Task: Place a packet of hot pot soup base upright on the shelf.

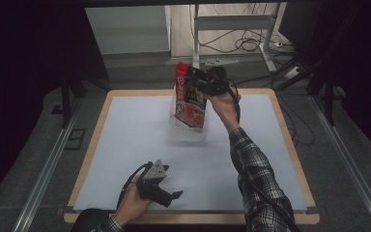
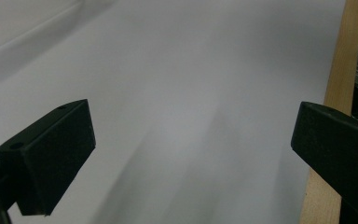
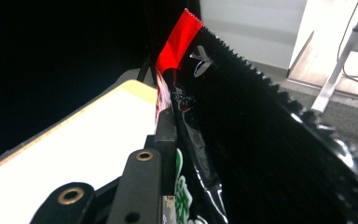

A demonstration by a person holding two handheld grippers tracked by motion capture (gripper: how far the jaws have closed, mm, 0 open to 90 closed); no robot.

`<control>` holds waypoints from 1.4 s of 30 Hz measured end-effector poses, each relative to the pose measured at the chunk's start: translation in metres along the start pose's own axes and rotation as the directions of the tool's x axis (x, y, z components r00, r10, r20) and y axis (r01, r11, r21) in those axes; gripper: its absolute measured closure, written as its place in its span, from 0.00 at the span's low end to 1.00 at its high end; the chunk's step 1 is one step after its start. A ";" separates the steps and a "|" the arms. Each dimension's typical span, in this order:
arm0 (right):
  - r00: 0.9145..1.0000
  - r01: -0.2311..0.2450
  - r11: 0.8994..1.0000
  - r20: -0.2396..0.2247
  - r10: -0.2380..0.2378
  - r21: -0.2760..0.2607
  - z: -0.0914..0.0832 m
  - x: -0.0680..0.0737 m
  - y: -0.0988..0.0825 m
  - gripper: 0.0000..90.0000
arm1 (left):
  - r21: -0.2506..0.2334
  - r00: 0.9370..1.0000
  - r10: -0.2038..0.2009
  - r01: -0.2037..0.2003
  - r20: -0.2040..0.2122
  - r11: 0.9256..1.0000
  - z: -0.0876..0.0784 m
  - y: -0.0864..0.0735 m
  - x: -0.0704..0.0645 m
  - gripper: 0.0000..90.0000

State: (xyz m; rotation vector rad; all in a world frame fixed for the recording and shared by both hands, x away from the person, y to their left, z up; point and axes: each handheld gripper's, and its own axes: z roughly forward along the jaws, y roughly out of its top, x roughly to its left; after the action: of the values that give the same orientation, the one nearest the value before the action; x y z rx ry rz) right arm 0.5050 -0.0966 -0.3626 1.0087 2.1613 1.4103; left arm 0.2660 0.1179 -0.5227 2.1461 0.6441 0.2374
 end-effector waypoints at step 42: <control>0.999 0.047 0.996 -0.023 -0.045 0.081 0.000 -0.008 -0.042 0.31 | -0.025 0.998 -0.058 0.059 0.032 0.998 0.001 -0.003 0.007 0.00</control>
State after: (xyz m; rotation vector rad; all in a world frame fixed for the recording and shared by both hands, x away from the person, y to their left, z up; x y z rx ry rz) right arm 0.4949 -0.1125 -0.4013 0.9702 2.2590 1.3280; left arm 0.2715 0.1223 -0.5263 2.0987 0.6811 0.1800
